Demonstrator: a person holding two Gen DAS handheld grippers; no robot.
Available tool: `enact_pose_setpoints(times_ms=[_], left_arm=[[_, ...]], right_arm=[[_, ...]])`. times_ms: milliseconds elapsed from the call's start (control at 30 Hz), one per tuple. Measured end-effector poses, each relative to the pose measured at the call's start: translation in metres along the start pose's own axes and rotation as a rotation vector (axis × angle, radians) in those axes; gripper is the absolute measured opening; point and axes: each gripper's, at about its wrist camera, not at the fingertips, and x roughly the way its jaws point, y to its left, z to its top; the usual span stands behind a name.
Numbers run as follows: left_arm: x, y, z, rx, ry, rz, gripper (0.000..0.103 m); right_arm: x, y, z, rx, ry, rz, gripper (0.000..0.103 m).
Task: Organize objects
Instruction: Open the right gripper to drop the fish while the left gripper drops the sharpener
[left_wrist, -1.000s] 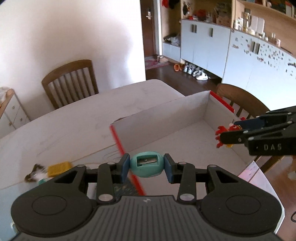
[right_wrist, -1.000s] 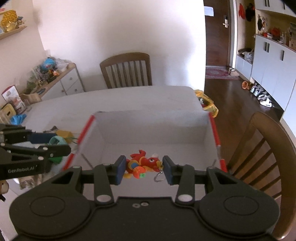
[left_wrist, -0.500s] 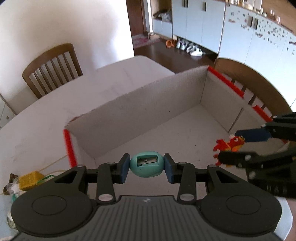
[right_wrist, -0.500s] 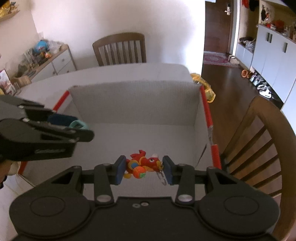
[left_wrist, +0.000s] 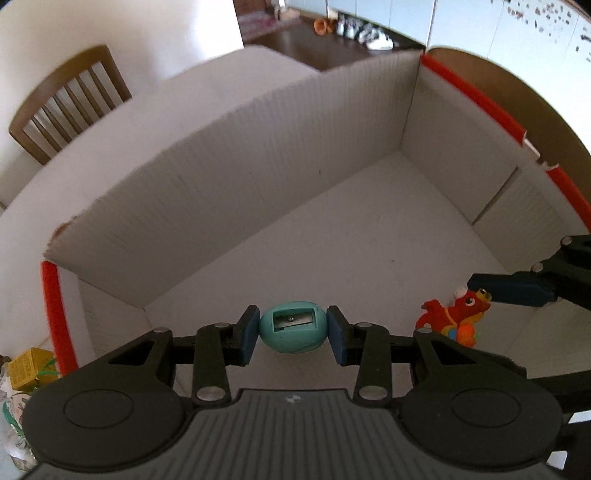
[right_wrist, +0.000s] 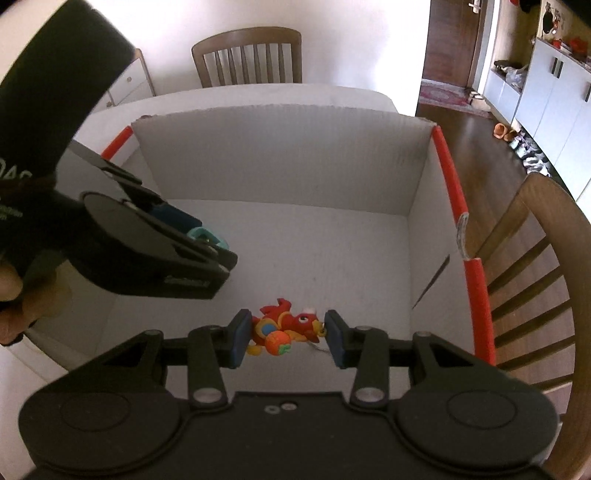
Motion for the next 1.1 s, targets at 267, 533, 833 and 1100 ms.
enact_pose_setpoints(times_ms=[267,533,833,1100], left_arm=[[0.015,0.006,-0.003,-0.017,0.093,-0.018,0.039],[0.005,0.001,-0.006,-0.02,0.049,0.0,0.039],[-0.026,0.016,-0.016,-0.072,-0.051,-0.011,0.039],[-0.064,0.016,-0.033,-0.104,-0.159,-0.02,0.039]], right_arm=[[0.004,-0.001,0.0,0.007,0.029,-0.008,0.04],[-0.005,-0.006,-0.004,0.034,0.012,0.001,0.041],[-0.032,-0.005,-0.013,0.051,-0.042,0.023,0.044],[-0.064,0.001,-0.01,0.05,-0.106,0.046,0.044]])
